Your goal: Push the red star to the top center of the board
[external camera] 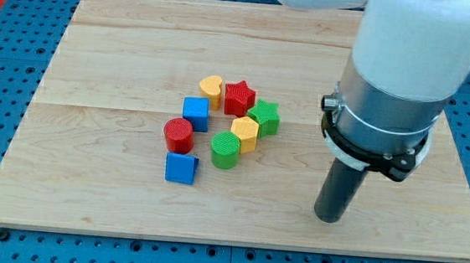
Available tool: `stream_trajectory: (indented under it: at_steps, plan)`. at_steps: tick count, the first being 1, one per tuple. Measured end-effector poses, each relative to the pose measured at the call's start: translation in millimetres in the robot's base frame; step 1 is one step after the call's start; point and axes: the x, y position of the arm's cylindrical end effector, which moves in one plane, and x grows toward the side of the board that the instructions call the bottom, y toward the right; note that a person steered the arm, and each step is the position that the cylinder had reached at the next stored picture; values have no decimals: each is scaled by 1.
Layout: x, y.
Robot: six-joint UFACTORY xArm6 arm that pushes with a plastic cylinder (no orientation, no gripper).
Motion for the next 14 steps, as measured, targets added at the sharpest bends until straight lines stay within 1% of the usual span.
stream_trajectory:
  at_steps: [1, 2, 3, 4, 6, 7, 8, 9, 10, 11, 12, 13, 14]
  plan:
    - [-1, 1]
    - [-35, 1]
    - [-79, -29]
    - [-97, -84]
    - [-164, -108]
    - [-187, -108]
    - [-197, -108]
    - [-197, -108]
    - [-212, -156]
    - [-244, -210]
    - [-265, -230]
    - [-260, -170]
    - [-247, -161]
